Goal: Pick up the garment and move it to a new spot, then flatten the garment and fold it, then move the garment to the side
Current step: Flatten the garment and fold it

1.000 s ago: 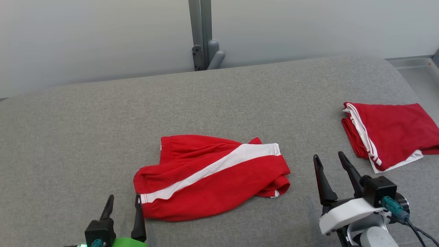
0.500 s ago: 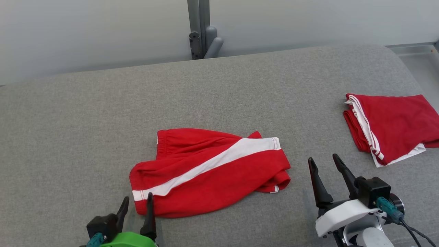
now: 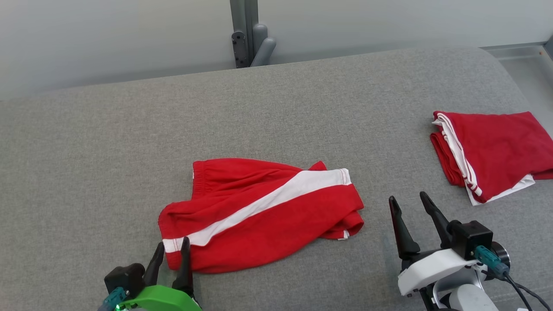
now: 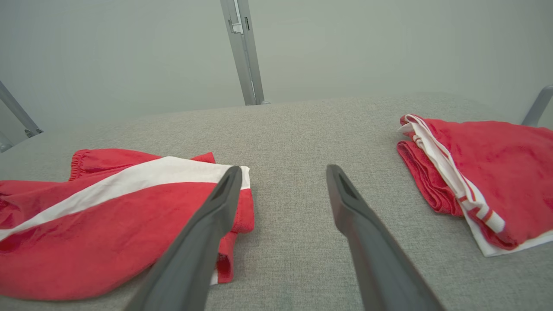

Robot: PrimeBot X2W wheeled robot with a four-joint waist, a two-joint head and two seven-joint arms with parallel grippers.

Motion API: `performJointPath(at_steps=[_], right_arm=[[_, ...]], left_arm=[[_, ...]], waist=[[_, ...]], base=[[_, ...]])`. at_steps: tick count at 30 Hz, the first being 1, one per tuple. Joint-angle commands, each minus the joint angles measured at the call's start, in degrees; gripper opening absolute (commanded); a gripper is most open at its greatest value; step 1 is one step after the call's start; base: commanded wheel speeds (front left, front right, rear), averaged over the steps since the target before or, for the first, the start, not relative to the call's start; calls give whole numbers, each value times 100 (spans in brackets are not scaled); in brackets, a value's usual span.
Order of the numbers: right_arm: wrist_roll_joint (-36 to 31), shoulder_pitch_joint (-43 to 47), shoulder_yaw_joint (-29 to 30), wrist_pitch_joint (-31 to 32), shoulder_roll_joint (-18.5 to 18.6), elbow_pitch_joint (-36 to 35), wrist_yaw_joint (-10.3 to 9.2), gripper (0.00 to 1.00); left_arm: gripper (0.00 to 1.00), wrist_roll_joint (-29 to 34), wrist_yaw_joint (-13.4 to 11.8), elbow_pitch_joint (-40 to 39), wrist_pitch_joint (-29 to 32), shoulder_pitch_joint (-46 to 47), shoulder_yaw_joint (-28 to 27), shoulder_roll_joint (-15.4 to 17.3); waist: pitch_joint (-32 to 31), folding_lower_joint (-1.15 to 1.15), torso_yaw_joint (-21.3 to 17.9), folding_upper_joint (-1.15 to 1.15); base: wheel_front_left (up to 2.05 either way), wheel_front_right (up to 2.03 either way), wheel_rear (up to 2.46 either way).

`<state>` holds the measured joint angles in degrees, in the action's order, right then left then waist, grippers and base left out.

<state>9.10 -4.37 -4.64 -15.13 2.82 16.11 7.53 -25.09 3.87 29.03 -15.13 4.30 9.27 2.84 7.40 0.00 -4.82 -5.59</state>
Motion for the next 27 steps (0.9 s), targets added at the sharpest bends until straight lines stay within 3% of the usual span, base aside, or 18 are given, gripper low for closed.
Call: performJointPath(at_steps=[1,2,3,17,22,27], right_arm=[[-21,-39,5,3,22,-9,-10,100],[-21,-45,9,2,22,-9,-11,100],[-17,-52,16,3,22,-14,-11,100],[149,-483,61,3,21,159,-10,100],[776,-916,-116,3,22,776,-10,100],[1740,-1330,-771,3,178,1394,-11,100]], left_arm=[[35,-42,27,16,3,47,-6,14],[3,-94,35,54,4,60,11,14],[0,-156,53,90,4,79,26,14],[0,-78,58,101,3,338,-162,17],[0,168,47,-1,3,395,-230,16],[0,255,84,-29,3,496,-174,15]], waist=[[9,0,2,0],[20,0,3,0],[38,0,6,0],[340,0,275,0],[529,0,535,0],[715,0,727,0]], base=[[0,0,0],[0,0,0],[0,0,0],[0,0,0],[0,0,0],[0,0,0]])
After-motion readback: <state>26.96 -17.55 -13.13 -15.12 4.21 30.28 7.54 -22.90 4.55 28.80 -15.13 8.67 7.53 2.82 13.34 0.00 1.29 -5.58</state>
